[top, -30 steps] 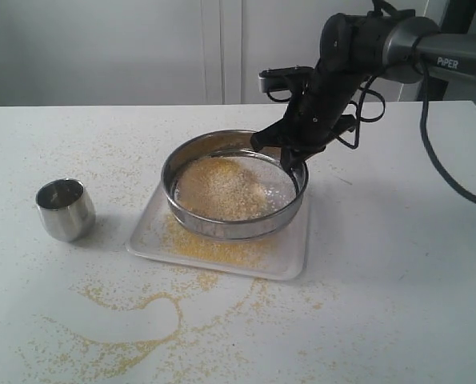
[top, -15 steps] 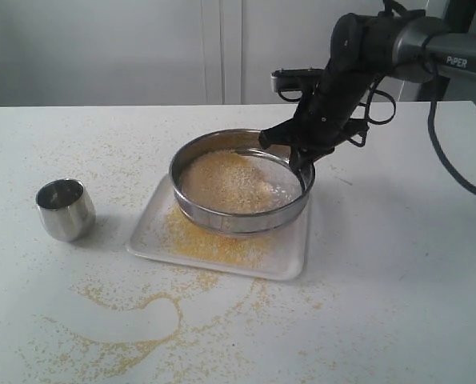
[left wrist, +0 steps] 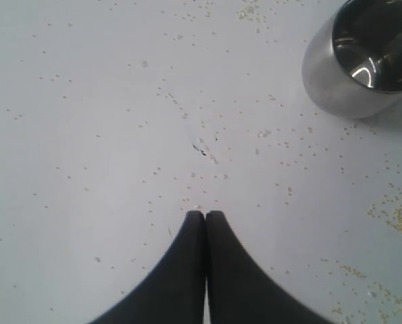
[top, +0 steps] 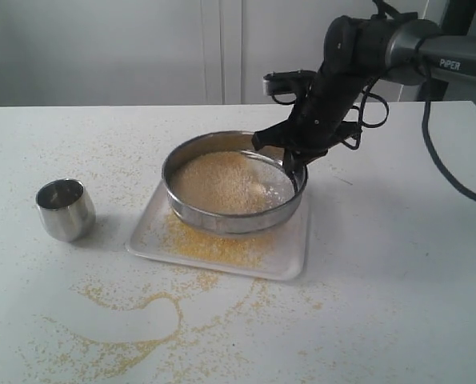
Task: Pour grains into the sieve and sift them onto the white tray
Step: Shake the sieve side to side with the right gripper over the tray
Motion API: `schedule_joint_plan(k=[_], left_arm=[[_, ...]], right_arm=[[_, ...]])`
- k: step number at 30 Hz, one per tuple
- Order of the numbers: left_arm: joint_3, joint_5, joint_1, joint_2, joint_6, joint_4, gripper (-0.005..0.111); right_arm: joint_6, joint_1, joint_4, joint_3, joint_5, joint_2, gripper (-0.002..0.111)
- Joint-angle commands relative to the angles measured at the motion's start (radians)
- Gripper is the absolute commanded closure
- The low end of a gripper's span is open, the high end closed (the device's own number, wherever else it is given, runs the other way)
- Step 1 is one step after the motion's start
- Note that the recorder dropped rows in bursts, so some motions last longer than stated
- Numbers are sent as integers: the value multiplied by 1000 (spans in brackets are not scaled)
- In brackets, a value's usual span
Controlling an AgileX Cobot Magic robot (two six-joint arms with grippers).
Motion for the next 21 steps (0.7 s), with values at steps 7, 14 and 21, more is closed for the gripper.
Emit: schedule_joint_plan(k=[7,14,21], left_arm=[[-1,9,1,-7,-1,-5,107],[-1,9,1,-7,-1,-5,107],[-1,9,1,-7,-1,-5,107]], right_arm=[[-26,-35,214,8,-69,-16,108],[69,-49,139,8,-74,-16,108],[130,-51,87,8,-82,-14,108]])
